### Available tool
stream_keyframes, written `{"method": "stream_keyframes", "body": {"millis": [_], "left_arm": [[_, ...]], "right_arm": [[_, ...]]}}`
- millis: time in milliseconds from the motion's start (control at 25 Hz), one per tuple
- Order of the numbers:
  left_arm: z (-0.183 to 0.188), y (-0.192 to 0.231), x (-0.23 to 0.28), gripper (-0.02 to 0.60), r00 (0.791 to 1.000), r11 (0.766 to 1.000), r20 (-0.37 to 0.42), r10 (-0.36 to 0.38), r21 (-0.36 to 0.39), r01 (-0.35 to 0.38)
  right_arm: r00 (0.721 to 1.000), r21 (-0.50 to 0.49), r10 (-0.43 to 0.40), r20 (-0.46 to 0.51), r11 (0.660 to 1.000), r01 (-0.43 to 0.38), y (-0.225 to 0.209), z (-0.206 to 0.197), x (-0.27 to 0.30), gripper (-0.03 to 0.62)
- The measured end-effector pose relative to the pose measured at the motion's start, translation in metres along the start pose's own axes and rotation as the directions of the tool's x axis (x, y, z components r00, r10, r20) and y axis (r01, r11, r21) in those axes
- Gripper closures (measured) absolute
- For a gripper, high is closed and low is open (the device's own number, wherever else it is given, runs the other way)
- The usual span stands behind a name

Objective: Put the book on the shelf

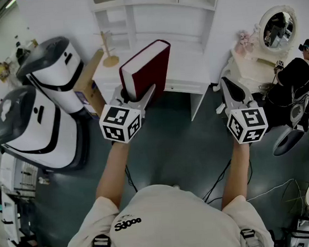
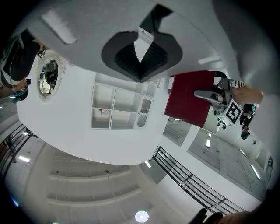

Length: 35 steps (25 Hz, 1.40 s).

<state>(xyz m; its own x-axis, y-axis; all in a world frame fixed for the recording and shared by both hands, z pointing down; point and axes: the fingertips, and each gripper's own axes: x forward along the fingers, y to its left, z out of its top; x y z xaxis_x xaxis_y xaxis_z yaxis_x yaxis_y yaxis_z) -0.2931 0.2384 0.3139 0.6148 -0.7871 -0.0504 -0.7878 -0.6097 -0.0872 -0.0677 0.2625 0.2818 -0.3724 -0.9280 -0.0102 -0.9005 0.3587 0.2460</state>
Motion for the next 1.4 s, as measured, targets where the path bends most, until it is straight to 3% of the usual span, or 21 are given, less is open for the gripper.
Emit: {"method": "stream_keyframes", "body": {"millis": [520, 960, 1400], "left_arm": [[-0.008, -0.015, 0.023, 0.354, 1.0, 1.0, -0.009, -0.004, 0.007, 0.004], [-0.007, -0.047, 0.05, 0.354, 0.999, 0.999, 0.0, 0.048, 0.017, -0.048], [-0.014, -0.047, 0.085, 0.354, 1.0, 1.0, -0.008, 0.03, 0.004, -0.03]], "right_arm": [[0.999, 0.084, 0.013, 0.034, 0.996, -0.016, -0.024, -0.015, 0.0, 0.594], [0.997, 0.079, 0.065, 0.043, 0.995, -0.068, -0.065, -0.033, -0.009, 0.594], [0.999, 0.124, 0.038, 0.039, 0.991, -0.043, -0.102, -0.044, 0.0, 0.594]]}}
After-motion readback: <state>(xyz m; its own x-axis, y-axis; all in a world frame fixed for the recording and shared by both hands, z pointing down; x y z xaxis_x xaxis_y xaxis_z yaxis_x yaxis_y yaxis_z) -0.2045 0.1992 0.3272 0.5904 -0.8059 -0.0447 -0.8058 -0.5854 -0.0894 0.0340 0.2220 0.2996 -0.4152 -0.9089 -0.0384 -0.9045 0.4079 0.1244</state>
